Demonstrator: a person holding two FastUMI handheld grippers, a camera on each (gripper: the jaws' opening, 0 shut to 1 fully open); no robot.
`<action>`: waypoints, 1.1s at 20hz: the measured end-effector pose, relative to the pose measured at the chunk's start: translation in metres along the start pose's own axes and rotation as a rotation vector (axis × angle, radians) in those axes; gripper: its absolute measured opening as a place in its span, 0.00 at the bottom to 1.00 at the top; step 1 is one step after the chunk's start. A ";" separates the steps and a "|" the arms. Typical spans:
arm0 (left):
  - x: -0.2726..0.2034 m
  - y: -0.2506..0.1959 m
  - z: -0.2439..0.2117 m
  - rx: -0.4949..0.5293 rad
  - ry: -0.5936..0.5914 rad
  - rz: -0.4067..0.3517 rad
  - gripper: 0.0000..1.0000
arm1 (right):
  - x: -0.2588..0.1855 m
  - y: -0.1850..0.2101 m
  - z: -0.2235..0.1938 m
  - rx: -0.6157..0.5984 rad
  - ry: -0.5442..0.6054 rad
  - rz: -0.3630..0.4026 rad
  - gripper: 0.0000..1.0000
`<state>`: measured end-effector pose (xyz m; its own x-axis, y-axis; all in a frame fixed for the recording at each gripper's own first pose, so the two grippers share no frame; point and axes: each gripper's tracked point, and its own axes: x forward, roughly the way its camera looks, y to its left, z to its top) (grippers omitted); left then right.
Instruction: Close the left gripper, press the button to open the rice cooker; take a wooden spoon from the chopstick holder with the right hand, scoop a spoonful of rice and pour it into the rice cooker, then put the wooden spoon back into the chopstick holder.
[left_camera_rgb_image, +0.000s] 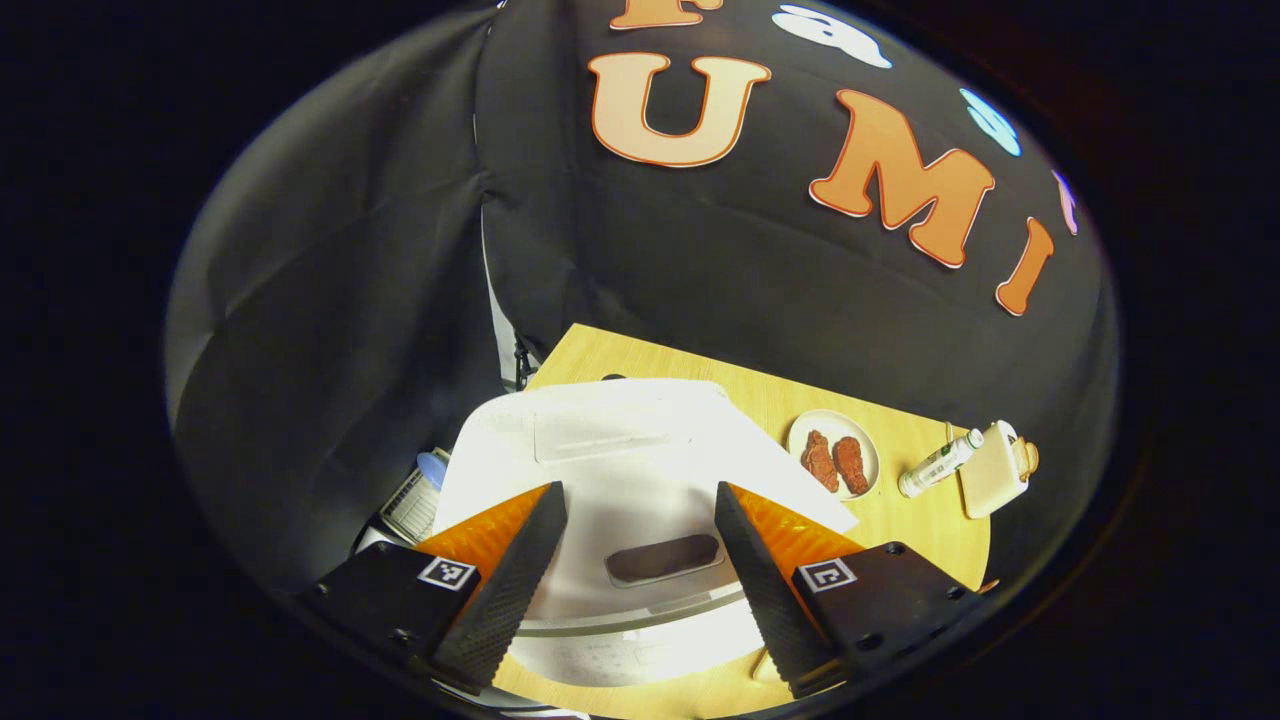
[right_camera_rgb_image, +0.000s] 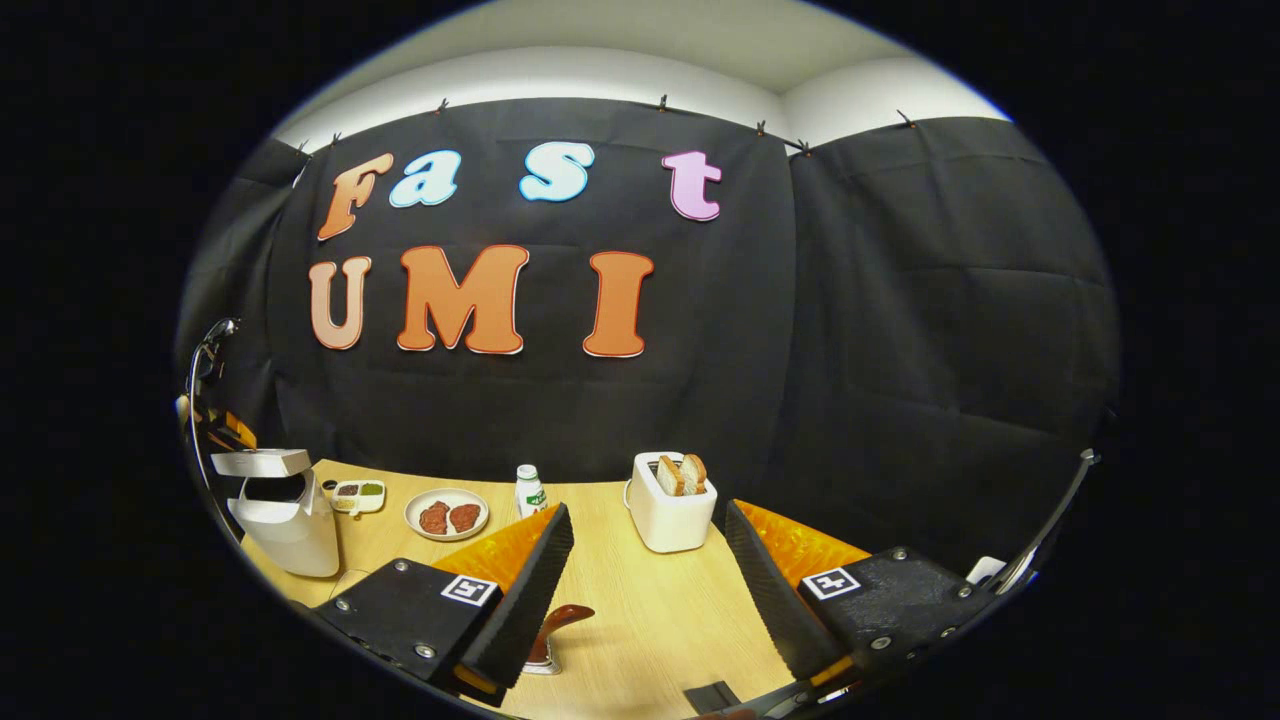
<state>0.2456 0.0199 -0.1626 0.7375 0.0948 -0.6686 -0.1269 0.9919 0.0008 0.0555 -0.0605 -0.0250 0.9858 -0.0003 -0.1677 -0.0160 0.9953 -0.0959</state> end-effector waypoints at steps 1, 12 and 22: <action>0.001 0.000 -0.005 -0.002 0.005 0.003 1.00 | 0.000 0.000 -0.001 -0.005 0.002 0.006 1.00; 0.020 0.001 -0.051 0.022 0.016 0.066 1.00 | 0.019 -0.010 -0.019 0.027 0.052 0.019 0.95; 0.035 0.003 -0.063 0.047 -0.106 0.065 1.00 | 0.027 0.006 -0.023 0.031 0.054 0.061 0.95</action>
<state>0.2292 0.0211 -0.2333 0.7949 0.1648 -0.5840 -0.1469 0.9861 0.0783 0.0782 -0.0567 -0.0523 0.9728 0.0559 -0.2247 -0.0696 0.9961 -0.0535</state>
